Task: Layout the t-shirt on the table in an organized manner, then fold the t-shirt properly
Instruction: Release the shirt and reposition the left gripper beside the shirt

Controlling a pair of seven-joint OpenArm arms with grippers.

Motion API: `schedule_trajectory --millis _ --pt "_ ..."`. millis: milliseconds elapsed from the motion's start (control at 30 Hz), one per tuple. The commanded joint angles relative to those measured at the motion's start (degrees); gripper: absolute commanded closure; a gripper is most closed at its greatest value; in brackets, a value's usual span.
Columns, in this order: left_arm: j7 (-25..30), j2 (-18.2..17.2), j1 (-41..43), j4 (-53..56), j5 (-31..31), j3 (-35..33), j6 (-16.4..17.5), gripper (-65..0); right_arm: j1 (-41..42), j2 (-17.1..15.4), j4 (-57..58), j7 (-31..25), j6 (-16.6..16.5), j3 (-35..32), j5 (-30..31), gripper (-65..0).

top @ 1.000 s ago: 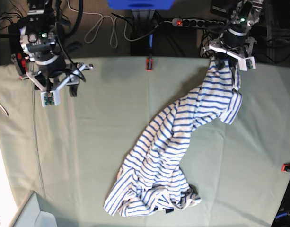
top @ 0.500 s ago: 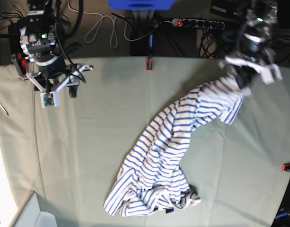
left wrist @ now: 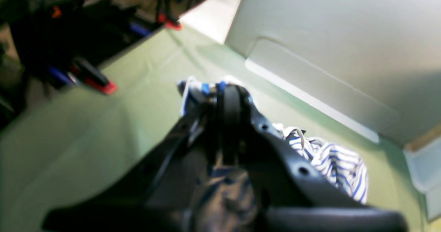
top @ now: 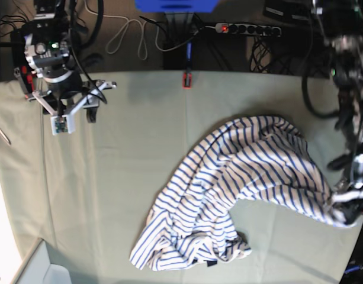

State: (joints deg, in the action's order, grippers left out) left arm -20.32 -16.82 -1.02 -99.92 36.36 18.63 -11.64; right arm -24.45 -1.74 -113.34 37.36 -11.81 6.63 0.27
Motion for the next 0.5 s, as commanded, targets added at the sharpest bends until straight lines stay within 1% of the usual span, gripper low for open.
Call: schedule_trajectory --millis 0,300,467 --pt "1.2 -0.6 -3.4 1.1 -0.3 0.3 0.4 -0.1 0.2 -0.2 -1.0 -1.3 -0.5 0.0 0.2 -30.6" --pt "0.9 -0.5 -22.1 17.2 -0.3 -0.1 0.4 -0.1 -0.2 0.0 -1.0 -1.2 -0.5 0.2 0.2 -30.6" --pt "1.4 0.0 -31.8 28.1 0.1 -0.1 0.5 -0.5 -0.3 0.1 -1.0 -0.6 -0.5 0.1 0.2 -30.6"
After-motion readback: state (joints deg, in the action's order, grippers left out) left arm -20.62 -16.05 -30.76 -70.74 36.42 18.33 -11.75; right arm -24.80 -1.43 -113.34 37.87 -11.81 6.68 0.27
